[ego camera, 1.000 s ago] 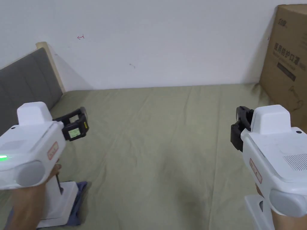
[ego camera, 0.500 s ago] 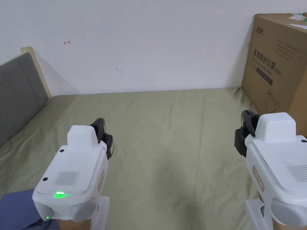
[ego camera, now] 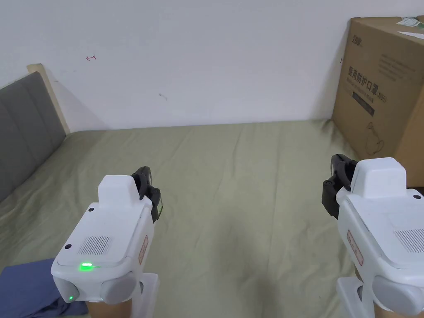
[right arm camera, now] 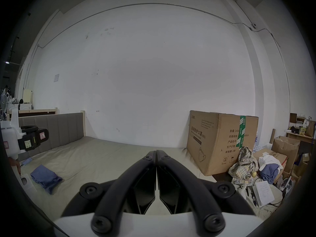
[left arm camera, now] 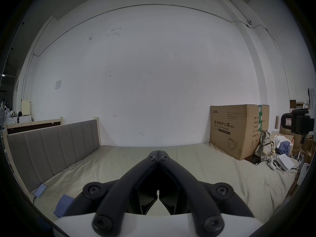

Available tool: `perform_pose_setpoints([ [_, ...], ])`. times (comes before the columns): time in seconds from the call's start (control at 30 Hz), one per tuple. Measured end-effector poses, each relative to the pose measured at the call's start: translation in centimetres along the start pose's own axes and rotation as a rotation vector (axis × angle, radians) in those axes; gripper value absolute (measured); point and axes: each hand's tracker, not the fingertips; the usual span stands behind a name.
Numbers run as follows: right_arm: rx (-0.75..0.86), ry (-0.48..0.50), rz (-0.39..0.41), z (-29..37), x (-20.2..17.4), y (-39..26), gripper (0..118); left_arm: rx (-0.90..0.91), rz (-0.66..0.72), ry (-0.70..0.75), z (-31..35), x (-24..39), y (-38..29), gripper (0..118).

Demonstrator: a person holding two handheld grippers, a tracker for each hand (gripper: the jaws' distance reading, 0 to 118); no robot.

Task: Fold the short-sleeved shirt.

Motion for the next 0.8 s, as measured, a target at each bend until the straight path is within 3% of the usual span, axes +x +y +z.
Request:
perform_pose_setpoints([
  [0.8,0.008,0.006,-0.004,0.05,-0.55,0.27,0,-0.004,-0.015,0.002,0.59,-0.32,-0.10,0],
])
